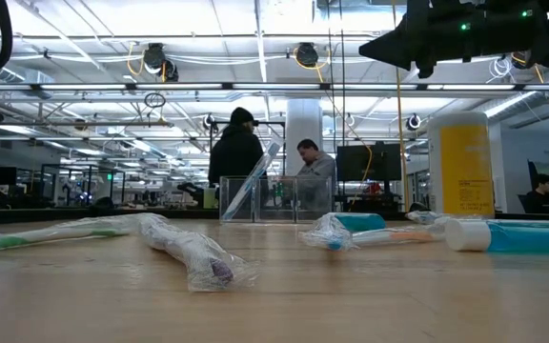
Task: Pick & Place toothbrushing station
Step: Put the mouthwash into the transparent organizer
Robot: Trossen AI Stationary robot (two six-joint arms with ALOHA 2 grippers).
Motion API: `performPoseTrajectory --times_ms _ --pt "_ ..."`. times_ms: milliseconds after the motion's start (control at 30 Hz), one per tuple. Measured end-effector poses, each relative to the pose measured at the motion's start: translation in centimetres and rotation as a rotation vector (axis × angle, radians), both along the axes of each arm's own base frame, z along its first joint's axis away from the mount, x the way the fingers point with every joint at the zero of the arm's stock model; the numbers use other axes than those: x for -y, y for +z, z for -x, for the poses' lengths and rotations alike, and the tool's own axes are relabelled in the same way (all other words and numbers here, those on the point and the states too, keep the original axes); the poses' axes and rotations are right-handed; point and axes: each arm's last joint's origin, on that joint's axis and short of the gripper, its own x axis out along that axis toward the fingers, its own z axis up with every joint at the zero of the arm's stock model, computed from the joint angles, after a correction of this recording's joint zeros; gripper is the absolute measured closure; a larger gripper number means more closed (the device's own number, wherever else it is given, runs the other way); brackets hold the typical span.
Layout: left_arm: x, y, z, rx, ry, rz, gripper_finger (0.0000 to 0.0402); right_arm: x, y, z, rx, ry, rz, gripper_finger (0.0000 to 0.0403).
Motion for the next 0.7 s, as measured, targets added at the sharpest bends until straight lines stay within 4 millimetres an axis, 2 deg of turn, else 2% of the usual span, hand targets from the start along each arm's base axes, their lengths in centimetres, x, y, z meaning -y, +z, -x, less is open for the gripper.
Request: performPoseTrajectory --times_ms 267,433,700 --pt "-0.8 0.0 -0.8 0.062 -0.036 -0.055 0.0304 0.0 0.0 0.0 -0.002 0.000 0.000 0.0401" --pt "-1.4 0.0 -1.3 0.094 -0.062 -0.084 0.0302 0.0 -0.1 0.0 -0.006 0.001 -0.006 0.0401" --pt "-3.9 1.1 -3.0 0.237 -0.128 -0.215 0.0301 0.0 -0.2 0.0 0.000 0.005 -0.033 0.0401"
